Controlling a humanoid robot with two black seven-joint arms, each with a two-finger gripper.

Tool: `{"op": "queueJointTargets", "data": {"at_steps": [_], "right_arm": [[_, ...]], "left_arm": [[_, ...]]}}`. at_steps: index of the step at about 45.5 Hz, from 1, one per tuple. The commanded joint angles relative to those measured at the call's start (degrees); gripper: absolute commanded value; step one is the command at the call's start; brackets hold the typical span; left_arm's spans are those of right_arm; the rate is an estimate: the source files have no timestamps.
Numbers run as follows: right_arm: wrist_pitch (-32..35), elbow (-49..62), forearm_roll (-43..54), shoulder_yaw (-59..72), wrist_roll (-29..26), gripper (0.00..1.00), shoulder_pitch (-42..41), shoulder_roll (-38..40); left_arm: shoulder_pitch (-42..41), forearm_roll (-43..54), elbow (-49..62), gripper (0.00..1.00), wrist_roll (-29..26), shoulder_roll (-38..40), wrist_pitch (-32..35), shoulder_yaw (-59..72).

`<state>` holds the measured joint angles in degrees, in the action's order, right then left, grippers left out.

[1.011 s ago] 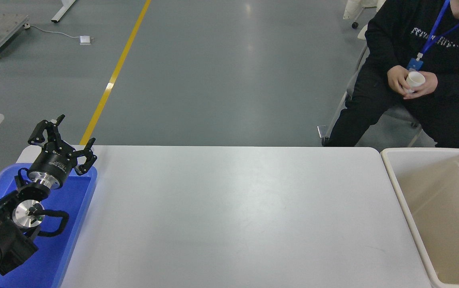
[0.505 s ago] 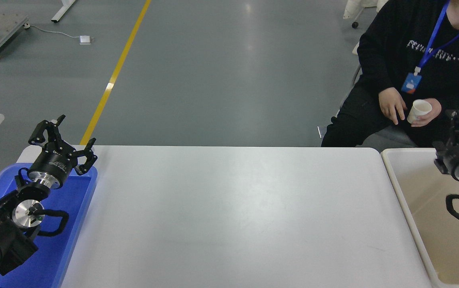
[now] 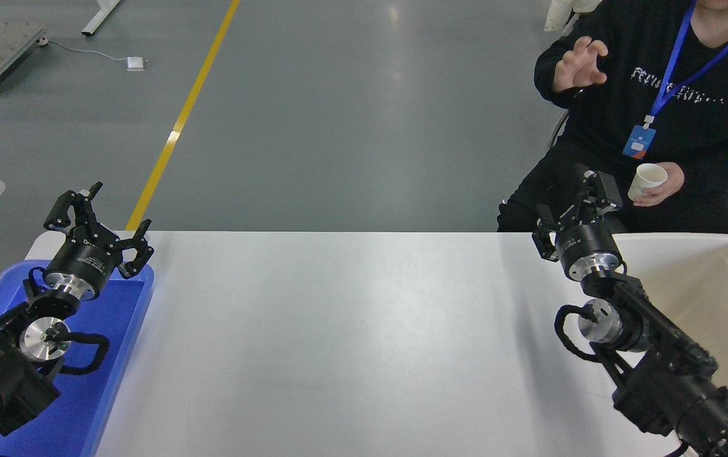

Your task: Clean the table surface

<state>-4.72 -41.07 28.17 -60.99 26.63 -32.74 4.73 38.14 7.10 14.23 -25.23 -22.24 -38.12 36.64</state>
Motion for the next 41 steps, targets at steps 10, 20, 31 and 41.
{"op": "queueJointTargets", "data": {"at_steps": [10, 20, 31, 41], "right_arm": [[1.2, 3.9, 1.5, -2.6, 2.4, 1.00, -0.7, -4.7], [1.1, 4.5, 3.3, -2.4, 2.6, 1.00, -0.6, -4.7], [0.9, 6.5, 9.9, -2.0, 4.1, 1.00, -0.6, -4.7], [0.9, 7.1, 9.9, -2.2, 4.0, 1.00, -0.7, -4.7]], "left_arm": [[0.0, -0.1, 0.0, 1.00, 0.0, 0.0, 0.0, 0.0], [0.0, 0.0, 0.0, 1.00, 0.0, 0.0, 0.0, 0.0], [0.0, 0.0, 0.0, 1.00, 0.0, 0.0, 0.0, 0.0], [0.0, 0.0, 0.0, 1.00, 0.0, 0.0, 0.0, 0.0]]}}
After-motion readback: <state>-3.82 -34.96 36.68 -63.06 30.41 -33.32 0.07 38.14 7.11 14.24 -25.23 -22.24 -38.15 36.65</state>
